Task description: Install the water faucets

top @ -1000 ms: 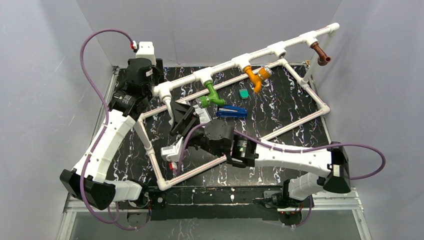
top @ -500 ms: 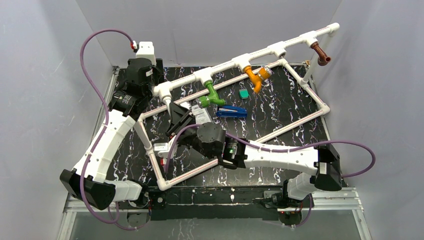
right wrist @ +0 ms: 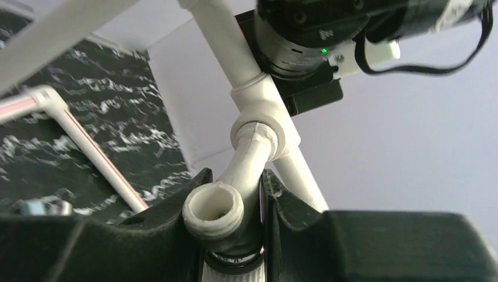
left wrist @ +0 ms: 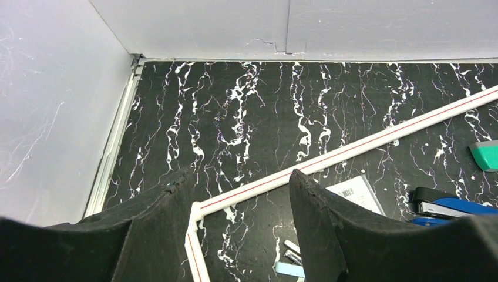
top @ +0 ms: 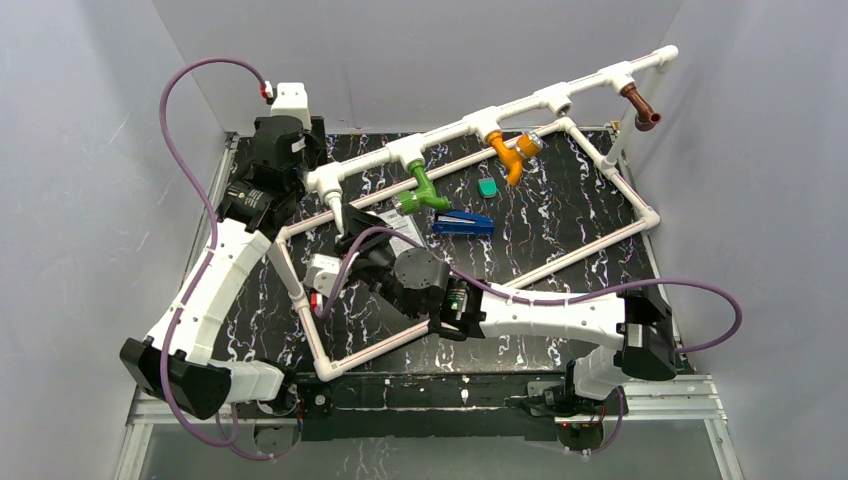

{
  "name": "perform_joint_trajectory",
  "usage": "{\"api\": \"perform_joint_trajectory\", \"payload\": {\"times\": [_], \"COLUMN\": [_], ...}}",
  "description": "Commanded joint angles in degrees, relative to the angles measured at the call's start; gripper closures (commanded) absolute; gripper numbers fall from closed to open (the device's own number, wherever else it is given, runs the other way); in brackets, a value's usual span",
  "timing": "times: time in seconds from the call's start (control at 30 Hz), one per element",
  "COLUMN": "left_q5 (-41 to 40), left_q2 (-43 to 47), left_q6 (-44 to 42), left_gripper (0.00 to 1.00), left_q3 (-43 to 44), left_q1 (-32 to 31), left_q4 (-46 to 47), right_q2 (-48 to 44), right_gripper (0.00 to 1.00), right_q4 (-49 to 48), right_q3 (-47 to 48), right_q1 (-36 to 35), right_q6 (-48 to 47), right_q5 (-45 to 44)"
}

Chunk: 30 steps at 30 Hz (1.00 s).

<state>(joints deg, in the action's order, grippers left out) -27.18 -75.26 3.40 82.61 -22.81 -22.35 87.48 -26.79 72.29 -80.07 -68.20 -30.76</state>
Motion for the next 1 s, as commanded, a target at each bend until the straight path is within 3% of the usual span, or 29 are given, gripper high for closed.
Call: {"api": "perform_joint_trajectory", "payload": {"times": [0.0,0.3,0.57,0.7,0.97], "left_q5": [3.8,3.9,4.5,4.7,4.9], "left_q2": [-4.9,-4.3,-4.3,-4.2,-4.0], "left_q6": [-0.3,-0.3,-0.2,-0.1,0.0], "left_gripper": [0.42,0.42,0.42,0.42,0.41], "left_q3": [-5.4,-5.6,-5.6,-5.7,-5.8], "left_q1": [-3.3,-3.3,-3.3,-3.3,-3.3], "left_q4": [-14.0,-14.1,-14.1,-14.0,-14.0], "right_q2": [0.8,1.7,2.5,3.7,2.0], "right_gripper": [0.99,0.99,0.99,0.99,0.99], "right_q4": [-13.7,-31.2,-36.9,-37.4,-34.1], "right_q3": [-0.9,-6.0,-7.6,-5.9,-5.1], "right_q1": [0.0,0.5,1.4,1.3,1.3], "right_q6": [24.6,56.2,79.0,80.9,74.5], "right_q5": [-0.8,-5.4,-9.7,-9.9,-4.7]}}
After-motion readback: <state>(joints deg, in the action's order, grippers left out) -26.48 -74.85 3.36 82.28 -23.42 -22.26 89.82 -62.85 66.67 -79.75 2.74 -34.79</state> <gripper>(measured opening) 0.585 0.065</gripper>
